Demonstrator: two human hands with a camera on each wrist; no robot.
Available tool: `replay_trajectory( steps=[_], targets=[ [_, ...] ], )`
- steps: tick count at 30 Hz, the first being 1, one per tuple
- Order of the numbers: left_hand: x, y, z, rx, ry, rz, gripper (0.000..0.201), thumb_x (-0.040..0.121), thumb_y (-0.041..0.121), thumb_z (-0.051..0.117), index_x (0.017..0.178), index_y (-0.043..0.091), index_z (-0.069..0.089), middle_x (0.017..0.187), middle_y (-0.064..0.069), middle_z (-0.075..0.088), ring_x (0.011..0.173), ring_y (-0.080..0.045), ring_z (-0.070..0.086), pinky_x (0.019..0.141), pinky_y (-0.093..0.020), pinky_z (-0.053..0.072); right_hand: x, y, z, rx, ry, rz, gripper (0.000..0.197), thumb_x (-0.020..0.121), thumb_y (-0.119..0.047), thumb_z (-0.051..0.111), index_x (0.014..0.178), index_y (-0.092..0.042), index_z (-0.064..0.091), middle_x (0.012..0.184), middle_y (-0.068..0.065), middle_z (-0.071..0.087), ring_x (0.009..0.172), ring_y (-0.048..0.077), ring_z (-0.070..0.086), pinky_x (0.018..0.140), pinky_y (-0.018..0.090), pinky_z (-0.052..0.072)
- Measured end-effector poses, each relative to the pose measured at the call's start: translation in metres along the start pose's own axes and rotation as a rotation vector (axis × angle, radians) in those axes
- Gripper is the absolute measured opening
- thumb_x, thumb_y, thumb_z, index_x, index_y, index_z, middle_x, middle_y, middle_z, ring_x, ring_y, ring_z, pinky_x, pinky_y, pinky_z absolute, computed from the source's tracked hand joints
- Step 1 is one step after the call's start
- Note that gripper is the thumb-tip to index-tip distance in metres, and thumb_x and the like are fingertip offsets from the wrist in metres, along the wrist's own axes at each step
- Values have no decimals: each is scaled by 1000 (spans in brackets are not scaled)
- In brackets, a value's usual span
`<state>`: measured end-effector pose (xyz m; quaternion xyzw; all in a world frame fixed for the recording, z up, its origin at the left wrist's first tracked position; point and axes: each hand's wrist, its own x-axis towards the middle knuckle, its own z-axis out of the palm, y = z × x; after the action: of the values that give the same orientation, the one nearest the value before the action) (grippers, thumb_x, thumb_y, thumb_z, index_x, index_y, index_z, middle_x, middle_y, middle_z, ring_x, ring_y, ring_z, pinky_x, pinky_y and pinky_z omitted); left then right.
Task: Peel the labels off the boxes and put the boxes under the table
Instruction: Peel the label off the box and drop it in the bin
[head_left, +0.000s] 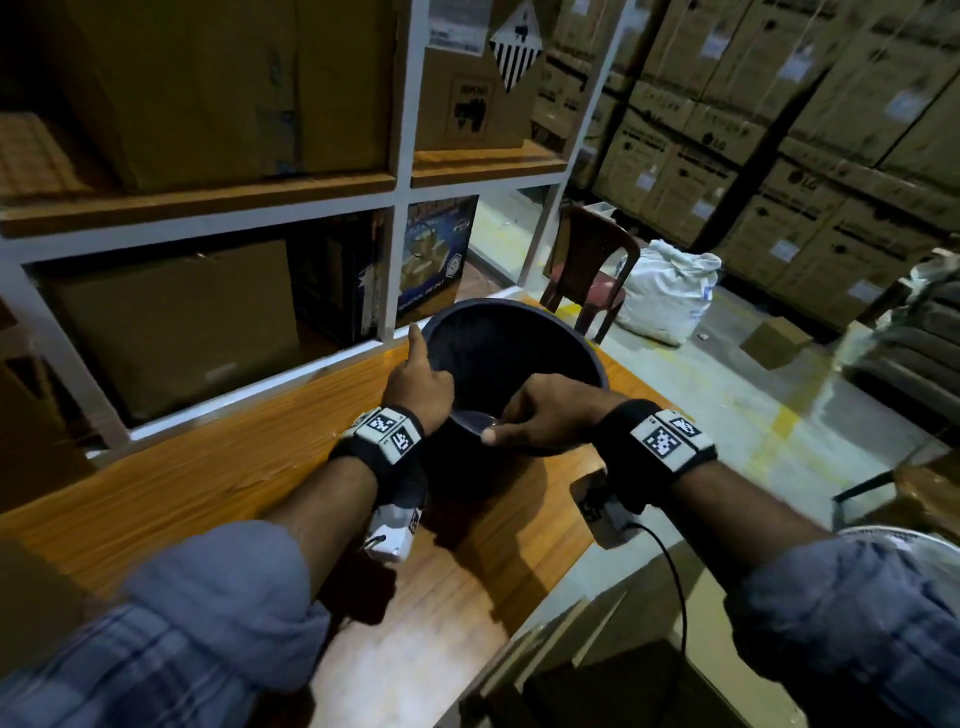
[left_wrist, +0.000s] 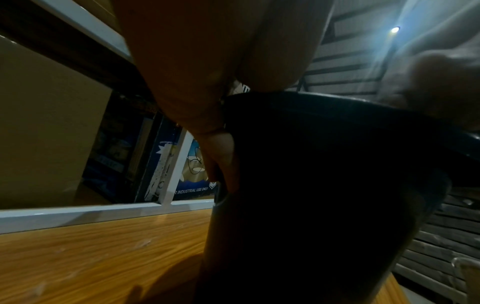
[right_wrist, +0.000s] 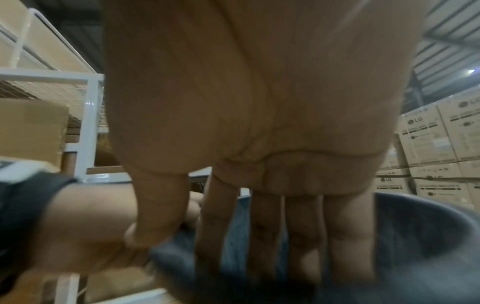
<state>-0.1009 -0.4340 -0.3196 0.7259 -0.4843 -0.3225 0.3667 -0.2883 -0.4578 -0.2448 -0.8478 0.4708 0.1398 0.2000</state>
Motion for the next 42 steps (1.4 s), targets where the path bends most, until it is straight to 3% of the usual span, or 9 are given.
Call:
replay_trajectory(
  steps=[3,8,10,15,20,25,31,36,42],
  targets=[
    [8,0,8,-67,-31,-33,76,104,25,45,166,32,0,126,-15,63,96,-35,64,81,-37,51,-6,9,6,18,23,-45,34,94,-51,72,105,-20,82,98,-4,78,91,13,70,86,42,59],
    [12,1,20,-246,-98,5,59,105,42,48,159,32,26,146,-5,58,127,-33,58,110,-48,46,-10,24,5,17,100,0,33,99,-38,70,123,-18,77,121,1,76,115,18,67,101,40,54],
    [9,4,20,-276,-115,22,53,106,43,50,155,30,35,144,-3,59,126,-29,58,107,-43,47,-8,35,4,14,143,42,30,100,-35,69,124,-18,77,121,1,75,115,19,67,100,40,53],
    [12,18,10,-295,-72,-63,51,105,37,56,152,24,43,135,-4,60,104,-25,65,70,-36,58,-1,62,6,-4,293,161,29,102,-35,64,127,-24,75,124,2,75,116,25,68,100,42,54],
    [9,32,-12,-373,41,-11,33,107,27,55,139,22,56,102,5,63,102,-33,70,72,-41,56,7,79,0,-72,373,280,24,104,-34,58,120,-31,76,115,6,74,112,31,67,101,48,51],
    [-7,40,-38,-415,122,75,30,108,25,53,137,24,60,124,2,65,98,-21,72,68,-36,54,16,86,-1,12,385,294,20,104,-24,58,111,-19,77,110,11,72,111,34,65,106,55,47],
    [-35,50,-73,-507,268,113,27,108,19,53,133,20,62,112,4,69,100,-27,73,66,-31,55,9,66,-7,-123,380,340,34,102,-39,61,125,-16,68,131,17,57,118,38,55,103,53,49],
    [-64,65,-98,-527,316,170,27,108,18,53,133,19,61,120,4,68,93,-15,72,62,-18,54,2,10,-7,-150,519,178,48,98,-51,62,133,-18,64,131,14,53,118,37,55,99,55,52],
    [-119,71,-149,-531,387,221,20,107,26,55,123,26,66,121,3,72,96,-18,75,68,-30,56,-8,-53,21,17,526,-39,48,98,-51,64,134,-19,66,135,10,59,125,32,56,102,49,52]
  ],
)
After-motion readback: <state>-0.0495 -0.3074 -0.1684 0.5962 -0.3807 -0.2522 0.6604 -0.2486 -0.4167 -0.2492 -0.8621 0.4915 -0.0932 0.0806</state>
